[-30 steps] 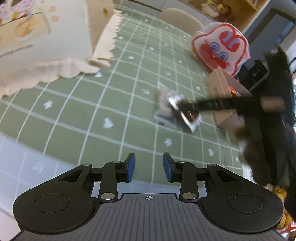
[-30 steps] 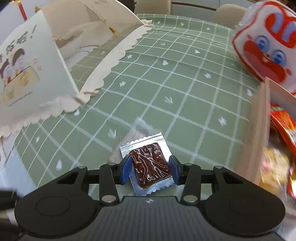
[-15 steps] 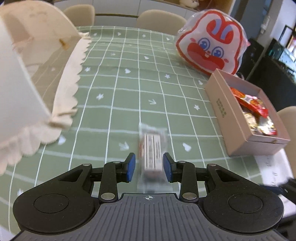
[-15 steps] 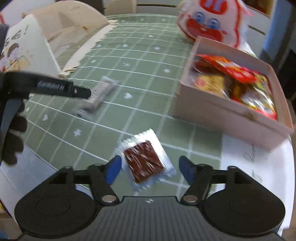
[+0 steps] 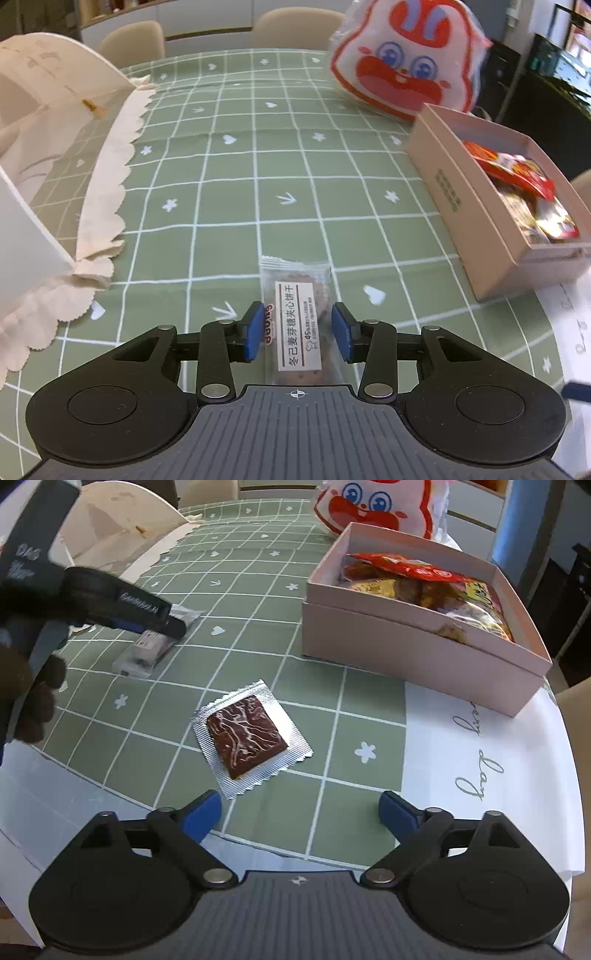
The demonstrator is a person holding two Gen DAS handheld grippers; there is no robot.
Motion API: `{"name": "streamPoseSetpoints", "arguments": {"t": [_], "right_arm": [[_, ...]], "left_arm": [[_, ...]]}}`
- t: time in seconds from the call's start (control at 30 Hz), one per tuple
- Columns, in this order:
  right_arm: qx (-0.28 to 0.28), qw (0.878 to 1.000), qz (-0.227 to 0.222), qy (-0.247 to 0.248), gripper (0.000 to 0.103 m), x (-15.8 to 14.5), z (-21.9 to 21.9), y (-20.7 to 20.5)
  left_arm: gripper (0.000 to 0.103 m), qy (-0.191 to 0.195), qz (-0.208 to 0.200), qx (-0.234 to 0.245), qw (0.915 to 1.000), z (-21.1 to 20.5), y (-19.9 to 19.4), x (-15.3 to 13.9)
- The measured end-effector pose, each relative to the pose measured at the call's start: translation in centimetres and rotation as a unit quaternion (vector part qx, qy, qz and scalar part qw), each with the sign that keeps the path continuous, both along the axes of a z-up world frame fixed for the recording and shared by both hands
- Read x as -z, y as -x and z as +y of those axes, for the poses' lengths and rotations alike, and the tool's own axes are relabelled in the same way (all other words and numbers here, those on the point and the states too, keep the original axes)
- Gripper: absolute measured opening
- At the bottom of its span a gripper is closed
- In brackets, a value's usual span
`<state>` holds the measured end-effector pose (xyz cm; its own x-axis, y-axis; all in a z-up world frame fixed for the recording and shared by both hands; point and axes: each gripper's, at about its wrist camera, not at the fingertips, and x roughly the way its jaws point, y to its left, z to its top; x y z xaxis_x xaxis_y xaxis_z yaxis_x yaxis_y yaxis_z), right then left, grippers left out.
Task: Organize snacks
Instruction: 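Grasp the chocolate wafer packet with the right gripper, then grasp the wrapped biscuit with the left gripper while the right holds the chocolate wafer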
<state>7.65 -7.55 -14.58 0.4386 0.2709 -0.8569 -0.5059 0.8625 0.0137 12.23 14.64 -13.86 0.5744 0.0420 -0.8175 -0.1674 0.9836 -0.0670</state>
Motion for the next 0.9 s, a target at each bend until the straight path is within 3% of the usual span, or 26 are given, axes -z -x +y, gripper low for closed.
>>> {"name": "streamPoseSetpoints", "arguments": {"t": [0.17,0.37,0.73,0.9], "right_arm": [[0.011,1.0,-0.005,-0.002,0.103,0.5,-0.2,-0.2],[0.014,1.0,-0.015,-0.007,0.103,0.7,-0.3,-0.1],[0.017,0.999,-0.034,-0.017,0.103,0.9,-0.4,0.5],[0.021,0.999,-0.032,-0.016,0.103,0.9,-0.4,0.5]], "left_arm": [[0.046,0.011,0.005,0.01,0.9999,-0.7,1.6,-0.2],[0.046,0.023,0.002,-0.018,0.9996,-0.1,3.9,-0.3],[0.045,0.03,0.008,-0.024,0.9992,-0.2,4.1,-0.4],[0.045,0.061,0.008,0.011,0.998,0.1,5.2,-0.5]]}}
